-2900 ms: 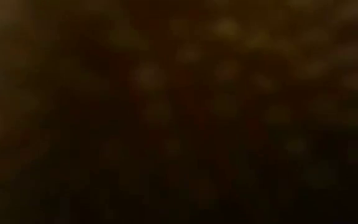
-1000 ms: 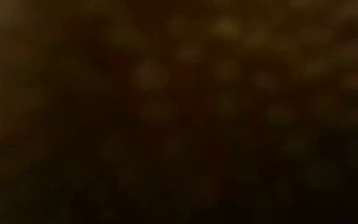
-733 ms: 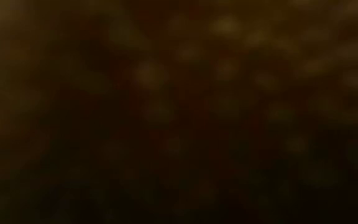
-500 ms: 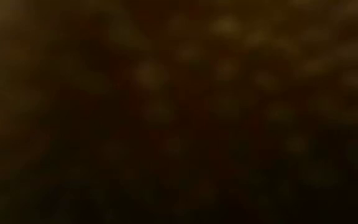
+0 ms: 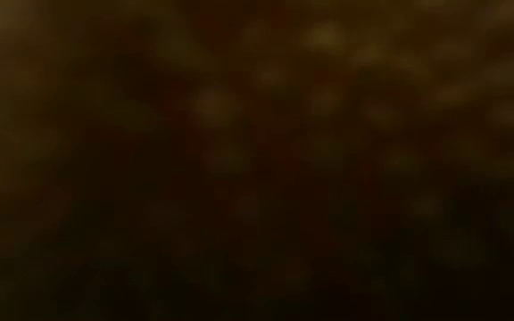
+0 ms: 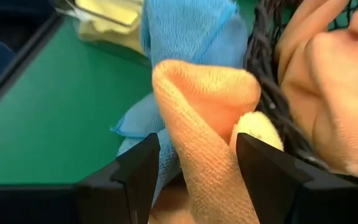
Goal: Sort microfiber towel by color & place in baskets
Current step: Put the orange towel into the black wire basket
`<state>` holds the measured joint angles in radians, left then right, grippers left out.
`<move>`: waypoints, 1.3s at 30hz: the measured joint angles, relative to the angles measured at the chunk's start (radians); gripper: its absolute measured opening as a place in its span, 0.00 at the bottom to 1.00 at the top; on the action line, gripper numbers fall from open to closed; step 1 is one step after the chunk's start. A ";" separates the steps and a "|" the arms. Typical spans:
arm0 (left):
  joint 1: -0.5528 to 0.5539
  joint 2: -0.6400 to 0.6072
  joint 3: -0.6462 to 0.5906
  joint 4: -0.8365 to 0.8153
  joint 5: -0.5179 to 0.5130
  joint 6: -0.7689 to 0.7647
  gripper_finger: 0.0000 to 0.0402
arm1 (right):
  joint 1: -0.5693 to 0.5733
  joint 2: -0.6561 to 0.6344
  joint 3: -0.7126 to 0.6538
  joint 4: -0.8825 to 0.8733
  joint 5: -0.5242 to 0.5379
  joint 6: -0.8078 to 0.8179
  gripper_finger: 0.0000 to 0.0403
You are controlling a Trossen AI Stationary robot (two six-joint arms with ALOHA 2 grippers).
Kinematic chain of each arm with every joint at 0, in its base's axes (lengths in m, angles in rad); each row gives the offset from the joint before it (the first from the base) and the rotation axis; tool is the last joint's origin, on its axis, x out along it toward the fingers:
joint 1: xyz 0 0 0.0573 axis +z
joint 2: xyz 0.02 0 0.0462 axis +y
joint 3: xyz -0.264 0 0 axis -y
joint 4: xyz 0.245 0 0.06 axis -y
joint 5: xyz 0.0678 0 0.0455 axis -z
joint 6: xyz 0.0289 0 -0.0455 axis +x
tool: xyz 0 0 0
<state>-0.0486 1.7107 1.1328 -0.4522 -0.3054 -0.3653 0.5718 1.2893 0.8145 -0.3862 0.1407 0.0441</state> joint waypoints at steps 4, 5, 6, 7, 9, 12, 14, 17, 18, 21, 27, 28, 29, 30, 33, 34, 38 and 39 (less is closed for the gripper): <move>0.000 0.000 0.000 0.000 0.000 0.000 0.21 | 0.000 0.030 0.000 -0.007 0.006 0.000 0.50; 0.000 0.000 0.000 0.000 0.001 0.000 0.21 | 0.000 0.034 0.000 -0.007 0.006 0.000 0.48; 0.000 0.000 0.000 0.000 0.001 0.000 0.21 | 0.000 0.036 0.000 -0.007 0.006 -0.001 0.45; 0.000 0.000 0.000 0.000 0.001 0.000 0.21 | 0.000 0.036 0.000 -0.008 0.006 -0.001 0.41; 0.000 0.000 0.000 0.000 0.002 0.000 0.21 | -0.002 0.036 0.000 -0.007 0.006 0.000 0.32; 0.000 -0.003 0.009 -0.010 0.025 0.000 0.21 | -0.002 0.032 0.000 -0.008 0.006 0.000 0.15; 0.000 -0.003 0.029 -0.011 0.045 0.001 0.21 | -0.002 0.031 0.008 -0.021 0.006 -0.001 0.05; 0.000 -0.005 0.070 -0.034 0.070 0.015 0.21 | -0.002 0.031 0.043 -0.065 0.005 0.002 0.04; 0.000 -0.005 0.084 -0.047 0.075 0.025 0.21 | -0.002 0.031 0.060 -0.082 -0.001 0.003 0.06; 0.000 -0.005 0.134 -0.100 0.088 0.032 0.21 | -0.002 0.031 0.117 -0.147 -0.014 0.002 0.06; 0.000 -0.005 0.258 -0.244 0.088 0.035 0.21 | -0.003 0.031 0.256 -0.294 -0.028 0.002 0.02; 0.000 -0.005 0.278 -0.268 0.088 0.035 0.21 | -0.003 0.031 0.281 -0.312 -0.028 0.002 0.03; 0.000 -0.005 0.298 -0.291 0.088 0.035 0.21 | -0.003 0.031 0.305 -0.330 -0.028 -0.001 0.03; 0.000 -0.005 0.319 -0.314 0.088 0.035 0.21 | -0.003 0.031 0.329 -0.347 -0.028 -0.007 0.03; 0.000 -0.006 0.383 -0.377 0.088 0.037 0.21 | -0.003 0.030 0.404 -0.406 -0.025 -0.050 0.01; 0.000 -0.006 0.402 -0.395 0.088 0.043 0.21 | -0.002 0.030 0.429 -0.420 -0.017 -0.059 0.01; -0.001 -0.006 0.483 -0.469 0.088 0.084 0.21 | -0.003 0.030 0.535 -0.479 0.025 -0.105 0.02; -0.001 -0.006 0.505 -0.486 0.088 0.088 0.21 | -0.003 0.030 0.561 -0.488 0.034 -0.119 0.02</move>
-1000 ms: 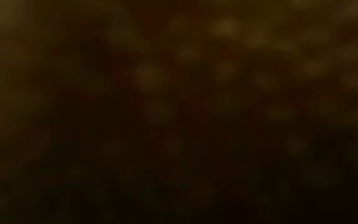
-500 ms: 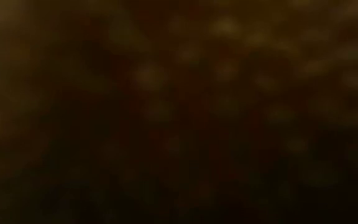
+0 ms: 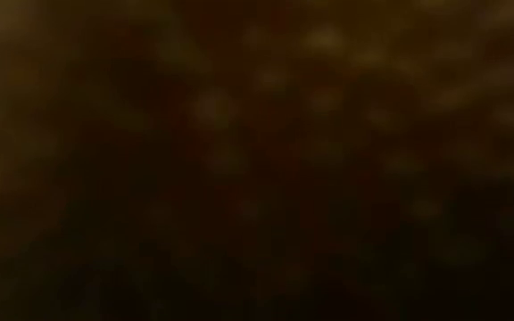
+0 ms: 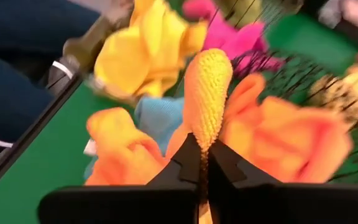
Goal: Sort microfiber towel by color & place in baskets
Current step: Put the orange towel into the black wire basket
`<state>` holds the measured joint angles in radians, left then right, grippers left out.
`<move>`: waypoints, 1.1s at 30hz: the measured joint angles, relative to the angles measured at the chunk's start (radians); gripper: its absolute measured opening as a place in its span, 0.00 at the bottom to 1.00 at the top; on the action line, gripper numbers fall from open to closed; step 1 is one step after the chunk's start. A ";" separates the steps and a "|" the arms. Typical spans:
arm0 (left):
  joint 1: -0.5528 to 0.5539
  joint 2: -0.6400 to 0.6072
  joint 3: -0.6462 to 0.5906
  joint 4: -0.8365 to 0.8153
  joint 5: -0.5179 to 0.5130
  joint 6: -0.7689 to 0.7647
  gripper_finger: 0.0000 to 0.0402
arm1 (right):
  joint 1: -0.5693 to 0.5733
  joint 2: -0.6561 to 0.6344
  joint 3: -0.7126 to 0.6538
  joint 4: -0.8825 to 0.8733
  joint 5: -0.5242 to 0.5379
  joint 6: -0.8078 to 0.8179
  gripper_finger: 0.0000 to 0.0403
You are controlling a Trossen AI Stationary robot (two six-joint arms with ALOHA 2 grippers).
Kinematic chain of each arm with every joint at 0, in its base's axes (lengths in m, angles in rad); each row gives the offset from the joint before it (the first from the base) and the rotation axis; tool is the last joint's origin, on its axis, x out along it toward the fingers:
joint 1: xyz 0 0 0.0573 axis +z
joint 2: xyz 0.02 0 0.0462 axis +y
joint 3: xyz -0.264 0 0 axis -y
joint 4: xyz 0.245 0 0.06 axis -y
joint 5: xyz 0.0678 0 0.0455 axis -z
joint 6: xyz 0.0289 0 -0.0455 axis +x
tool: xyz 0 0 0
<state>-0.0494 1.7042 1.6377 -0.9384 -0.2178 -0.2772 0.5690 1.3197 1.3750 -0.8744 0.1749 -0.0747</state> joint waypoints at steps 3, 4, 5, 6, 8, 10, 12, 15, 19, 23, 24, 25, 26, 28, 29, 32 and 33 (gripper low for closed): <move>0.000 0.000 0.058 -0.054 0.000 0.007 0.21 | 0.000 0.000 0.078 -0.017 0.030 -0.046 0.01; 0.000 0.000 0.077 -0.073 0.000 0.023 0.21 | 0.000 0.000 0.105 -0.021 0.041 -0.067 0.01; 0.000 0.000 0.093 -0.088 -0.001 0.037 0.21 | 0.000 0.000 0.130 -0.021 0.052 -0.089 0.01; 0.000 0.000 0.108 -0.100 0.000 0.048 0.21 | 0.000 0.000 0.156 -0.020 0.063 -0.111 0.01; 0.000 0.000 0.135 -0.127 0.000 0.052 0.21 | -0.010 0.000 0.211 -0.019 0.090 -0.151 0.01; 0.000 0.000 0.152 -0.157 -0.001 0.052 0.21 | -0.029 0.000 0.263 -0.013 0.098 -0.184 0.02; 0.001 -0.013 0.154 -0.170 -0.001 0.052 0.21 | -0.058 0.000 0.316 -0.013 0.103 -0.201 0.02; 0.000 -0.037 0.155 -0.181 -0.001 0.052 0.21 | -0.115 -0.001 0.382 0.020 0.103 -0.232 0.02; -0.004 -0.072 0.155 -0.189 -0.008 0.051 0.21 | -0.206 0.000 0.439 0.115 0.087 -0.253 0.02; -0.005 -0.124 0.155 -0.198 -0.008 0.051 0.21 | -0.297 -0.001 0.447 0.239 -0.028 -0.253 0.02; -0.005 -0.138 0.155 -0.202 -0.008 0.052 0.21 | -0.316 0.001 0.447 0.259 -0.072 -0.252 0.02; -0.005 -0.152 0.155 -0.204 -0.009 0.052 0.21 | -0.335 0.008 0.447 0.276 -0.116 -0.252 0.02; -0.005 -0.170 0.155 -0.205 -0.009 0.052 0.21 | -0.351 0.014 0.447 0.294 -0.156 -0.253 0.02; -0.005 -0.201 0.155 -0.211 -0.012 0.051 0.21 | -0.374 0.032 0.447 0.310 -0.223 -0.252 0.02; -0.005 -0.219 0.155 -0.214 -0.020 0.049 0.21 | -0.384 0.046 0.447 0.319 -0.249 -0.252 0.02; -0.006 -0.263 0.155 -0.242 -0.049 0.037 0.21 | -0.408 0.095 0.446 0.342 -0.306 -0.253 0.02; -0.006 -0.277 0.156 -0.249 -0.055 0.024 0.21 | -0.415 0.113 0.446 0.350 -0.324 -0.254 0.02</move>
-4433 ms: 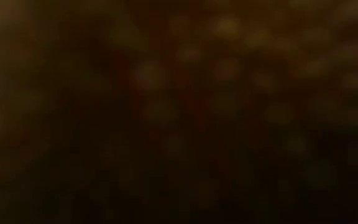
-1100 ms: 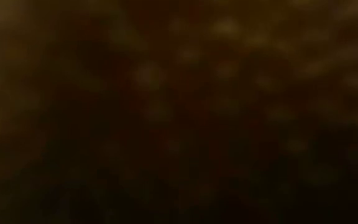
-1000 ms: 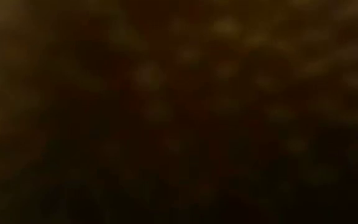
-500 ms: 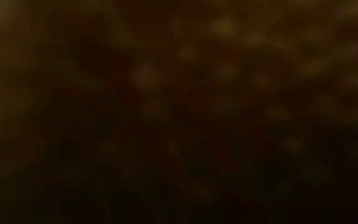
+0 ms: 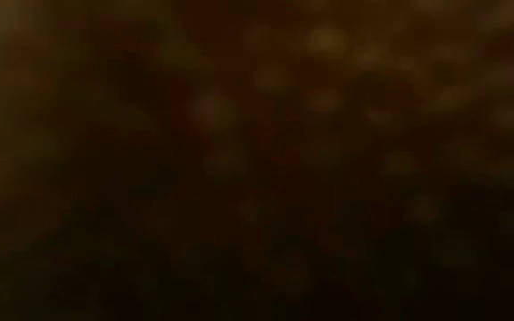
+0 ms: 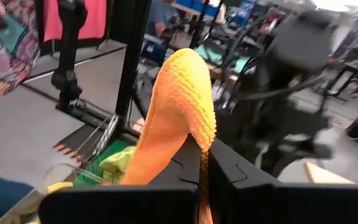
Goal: Sort microfiber towel by color & place in baskets
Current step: Put the orange towel into the black wire basket
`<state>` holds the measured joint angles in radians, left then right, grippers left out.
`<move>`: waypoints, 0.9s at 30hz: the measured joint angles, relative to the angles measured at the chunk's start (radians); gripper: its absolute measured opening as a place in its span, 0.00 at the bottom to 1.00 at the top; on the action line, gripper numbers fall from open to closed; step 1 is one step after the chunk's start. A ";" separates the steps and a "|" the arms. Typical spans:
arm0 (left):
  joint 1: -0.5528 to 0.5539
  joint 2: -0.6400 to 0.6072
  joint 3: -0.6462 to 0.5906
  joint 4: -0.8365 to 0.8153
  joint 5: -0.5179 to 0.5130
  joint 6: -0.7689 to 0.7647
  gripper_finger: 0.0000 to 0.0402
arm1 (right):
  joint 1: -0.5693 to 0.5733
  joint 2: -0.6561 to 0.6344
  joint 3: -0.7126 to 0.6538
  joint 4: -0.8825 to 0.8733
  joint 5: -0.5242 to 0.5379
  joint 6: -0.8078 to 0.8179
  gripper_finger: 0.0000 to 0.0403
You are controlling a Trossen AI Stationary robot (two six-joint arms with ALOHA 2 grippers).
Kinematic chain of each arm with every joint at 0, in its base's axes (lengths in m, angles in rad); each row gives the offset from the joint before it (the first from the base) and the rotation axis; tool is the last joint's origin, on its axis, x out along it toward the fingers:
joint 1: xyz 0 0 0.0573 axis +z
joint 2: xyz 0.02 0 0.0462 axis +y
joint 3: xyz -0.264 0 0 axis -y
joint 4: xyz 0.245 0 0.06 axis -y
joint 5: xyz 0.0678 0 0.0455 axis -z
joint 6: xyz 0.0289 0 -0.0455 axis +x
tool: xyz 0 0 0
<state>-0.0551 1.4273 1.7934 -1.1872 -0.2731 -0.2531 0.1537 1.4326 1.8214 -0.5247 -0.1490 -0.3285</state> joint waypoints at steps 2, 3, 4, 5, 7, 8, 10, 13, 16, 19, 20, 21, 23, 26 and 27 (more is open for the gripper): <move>0.000 -0.023 0.000 -0.029 -0.002 -0.024 0.21 | -0.016 0.038 0.000 0.004 -0.032 -0.013 0.02; 0.000 -0.035 0.000 -0.040 -0.003 -0.041 0.21 | -0.023 0.060 0.000 0.004 -0.046 -0.016 0.02; -0.001 -0.046 0.000 -0.058 -0.002 -0.062 0.21 | -0.030 0.080 0.000 0.003 -0.055 -0.017 0.02; -0.005 -0.051 0.000 -0.080 -0.001 -0.085 0.21 | -0.037 0.099 0.000 -0.005 -0.064 -0.017 0.02; -0.015 -0.056 0.001 -0.118 -0.001 -0.125 0.21 | -0.051 0.140 0.000 -0.024 -0.082 -0.018 0.02; -0.024 -0.058 0.001 -0.144 0.000 -0.138 0.21 | -0.058 0.158 -0.001 -0.033 -0.088 -0.018 0.02; -0.044 -0.059 0.001 -0.190 0.001 -0.164 0.21 | -0.069 0.192 -0.001 -0.049 -0.102 -0.019 0.02; -0.077 -0.061 0.001 -0.231 -0.004 -0.185 0.21 | -0.078 0.244 -0.001 -0.062 -0.118 -0.019 0.02; -0.111 -0.060 0.001 -0.236 -0.021 -0.192 0.21 | -0.078 0.296 -0.002 -0.060 -0.132 -0.019 0.02; -0.144 -0.060 0.001 -0.236 -0.048 -0.193 0.21 | -0.076 0.347 -0.002 -0.068 -0.133 -0.019 0.02; -0.154 -0.060 0.001 -0.236 -0.057 -0.193 0.21 | -0.076 0.365 -0.001 -0.074 -0.133 -0.019 0.02; -0.164 -0.060 0.001 -0.236 -0.060 -0.193 0.21 | -0.075 0.384 -0.001 -0.088 -0.133 -0.019 0.02; -0.180 -0.060 0.001 -0.236 -0.062 -0.193 0.21 | -0.075 0.420 -0.002 -0.115 -0.133 -0.019 0.02; -0.205 -0.060 0.001 -0.236 -0.063 -0.193 0.21 | -0.076 0.465 -0.002 -0.151 -0.132 -0.018 0.02; -0.212 -0.060 0.000 -0.236 -0.063 -0.193 0.21 | -0.076 0.478 -0.002 -0.156 -0.132 -0.018 0.02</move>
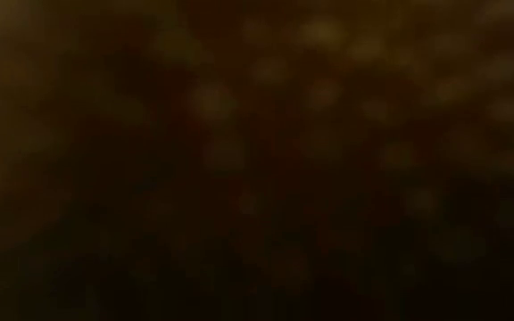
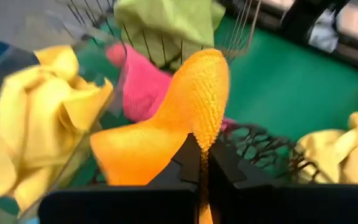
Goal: Sort microfiber towel by color & place in baskets
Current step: Put the orange towel into the black wire basket
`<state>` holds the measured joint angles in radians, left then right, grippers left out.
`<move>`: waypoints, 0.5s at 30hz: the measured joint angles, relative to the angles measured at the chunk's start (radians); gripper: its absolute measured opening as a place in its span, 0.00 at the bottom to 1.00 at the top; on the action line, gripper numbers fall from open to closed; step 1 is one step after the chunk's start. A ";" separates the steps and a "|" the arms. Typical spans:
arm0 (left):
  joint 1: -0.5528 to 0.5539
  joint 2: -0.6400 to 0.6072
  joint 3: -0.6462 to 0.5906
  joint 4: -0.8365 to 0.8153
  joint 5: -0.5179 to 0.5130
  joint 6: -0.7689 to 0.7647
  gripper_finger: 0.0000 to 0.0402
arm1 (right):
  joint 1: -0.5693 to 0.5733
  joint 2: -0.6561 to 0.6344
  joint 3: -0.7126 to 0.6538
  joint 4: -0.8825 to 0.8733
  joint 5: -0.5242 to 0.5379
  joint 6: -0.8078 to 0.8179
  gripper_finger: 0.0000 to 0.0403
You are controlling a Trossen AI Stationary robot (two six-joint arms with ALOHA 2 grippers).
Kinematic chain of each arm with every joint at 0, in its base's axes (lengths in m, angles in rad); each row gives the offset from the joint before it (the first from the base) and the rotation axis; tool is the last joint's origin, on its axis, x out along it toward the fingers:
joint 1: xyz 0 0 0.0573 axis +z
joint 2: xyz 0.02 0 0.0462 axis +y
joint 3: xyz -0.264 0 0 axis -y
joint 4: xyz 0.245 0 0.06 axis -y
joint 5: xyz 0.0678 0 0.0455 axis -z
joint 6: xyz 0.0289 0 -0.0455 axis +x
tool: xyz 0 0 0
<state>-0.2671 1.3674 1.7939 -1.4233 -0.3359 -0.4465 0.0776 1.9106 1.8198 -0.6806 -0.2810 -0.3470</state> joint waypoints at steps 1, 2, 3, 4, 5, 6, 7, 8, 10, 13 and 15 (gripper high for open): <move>-0.006 0.000 0.000 0.000 0.000 0.000 0.21 | 0.000 0.015 0.000 -0.005 0.001 0.000 0.02; -0.012 0.000 0.000 0.000 0.000 -0.005 0.21 | 0.000 0.030 0.000 -0.010 0.004 0.000 0.02; -0.017 0.000 0.000 0.000 -0.002 -0.015 0.21 | 0.000 0.044 0.000 -0.015 0.004 0.000 0.02; -0.021 0.000 0.000 0.000 -0.005 -0.021 0.21 | 0.000 0.057 0.000 -0.019 0.006 0.000 0.02; -0.026 0.000 0.000 0.000 -0.010 -0.025 0.21 | 0.000 0.068 0.000 -0.023 0.009 0.000 0.02; -0.031 0.000 0.000 0.000 -0.017 -0.030 0.21 | 0.000 0.079 0.000 -0.027 0.013 0.000 0.02; -0.036 0.000 0.000 0.000 -0.021 -0.034 0.21 | 0.000 0.091 0.000 -0.032 0.021 0.000 0.02; -0.039 0.000 0.000 0.000 -0.022 -0.040 0.21 | 0.000 0.102 0.001 -0.037 0.030 0.000 0.02; -0.043 0.000 0.000 -0.001 -0.023 -0.042 0.21 | 0.000 0.129 0.001 -0.063 0.053 0.000 0.02; -0.044 0.000 -0.001 -0.001 -0.023 -0.042 0.21 | 0.000 0.165 0.001 -0.098 0.089 0.001 0.02; -0.044 0.000 -0.001 -0.001 -0.035 -0.042 0.21 | 0.000 0.182 0.001 -0.112 0.118 0.001 0.02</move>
<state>-0.3115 1.3674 1.7931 -1.4239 -0.3706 -0.4881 0.0780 2.0923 1.8206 -0.7922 -0.1634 -0.3456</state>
